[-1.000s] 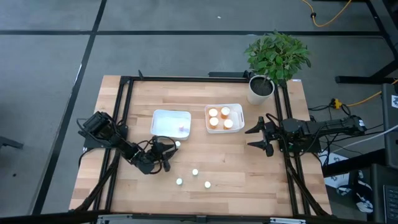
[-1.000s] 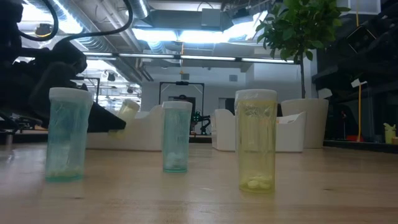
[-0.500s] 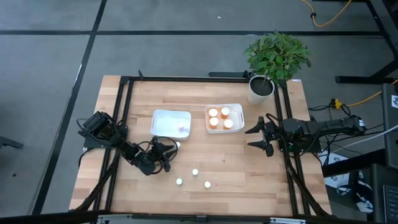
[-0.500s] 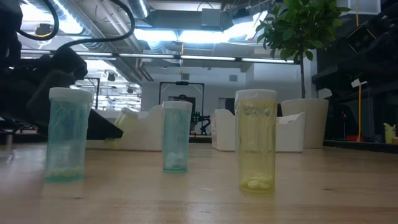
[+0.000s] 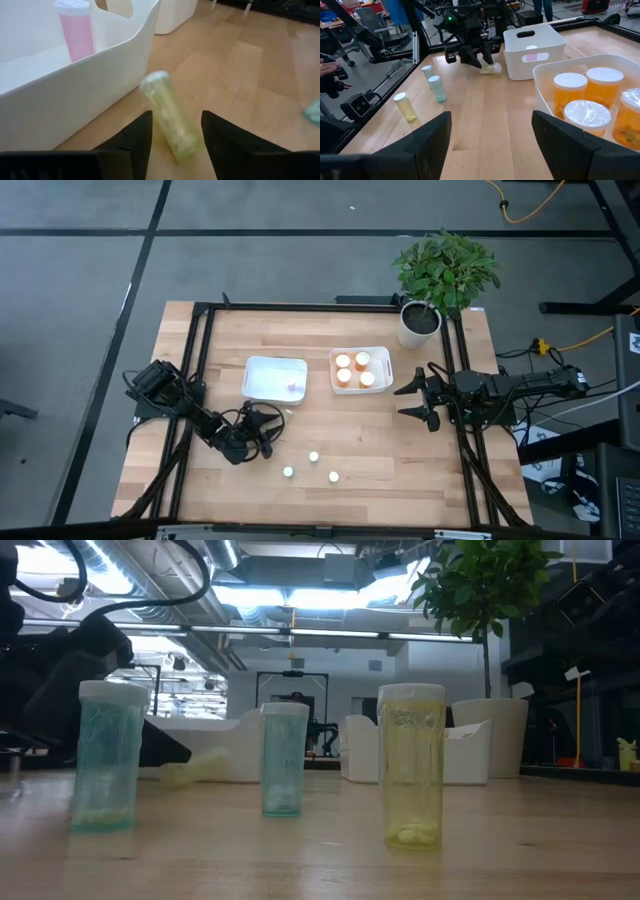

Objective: Pick and place medicine bottles into bin by pill shape (circle, oval)
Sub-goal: Put the top yellow pill bottle into the left white bin

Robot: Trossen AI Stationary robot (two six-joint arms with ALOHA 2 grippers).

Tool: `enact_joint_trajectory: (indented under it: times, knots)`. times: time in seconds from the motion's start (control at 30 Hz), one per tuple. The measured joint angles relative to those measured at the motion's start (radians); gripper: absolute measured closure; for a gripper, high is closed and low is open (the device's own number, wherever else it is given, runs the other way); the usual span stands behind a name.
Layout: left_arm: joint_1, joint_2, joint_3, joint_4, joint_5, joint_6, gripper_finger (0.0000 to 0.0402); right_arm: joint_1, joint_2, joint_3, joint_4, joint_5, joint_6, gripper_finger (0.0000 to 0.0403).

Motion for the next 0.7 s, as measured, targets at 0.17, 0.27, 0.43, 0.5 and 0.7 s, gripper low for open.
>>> enact_joint_trajectory:
  times: [0.17,0.27,0.43,0.5,0.7]
  knots:
    - [0.000,0.000,0.000,-0.029,-0.004,-0.013,0.0226,0.000,0.000,0.000,0.000,0.000,0.000,0.0124]
    - [0.000,0.000,0.000,0.019,-0.007,-0.021,0.0226,0.000,0.000,0.000,0.000,0.000,0.000,0.0124]
    - [-0.013,0.000,0.000,0.172,-0.056,0.051,0.0228,0.000,0.000,0.000,0.000,0.000,0.000,0.0124]
    - [-0.030,0.000,0.000,0.227,-0.088,0.080,0.0228,0.000,0.000,0.000,0.000,0.000,0.000,0.0124]
    - [-0.079,-0.057,0.000,0.336,-0.184,0.177,0.0228,0.000,0.000,0.000,0.000,0.000,0.000,0.0124]
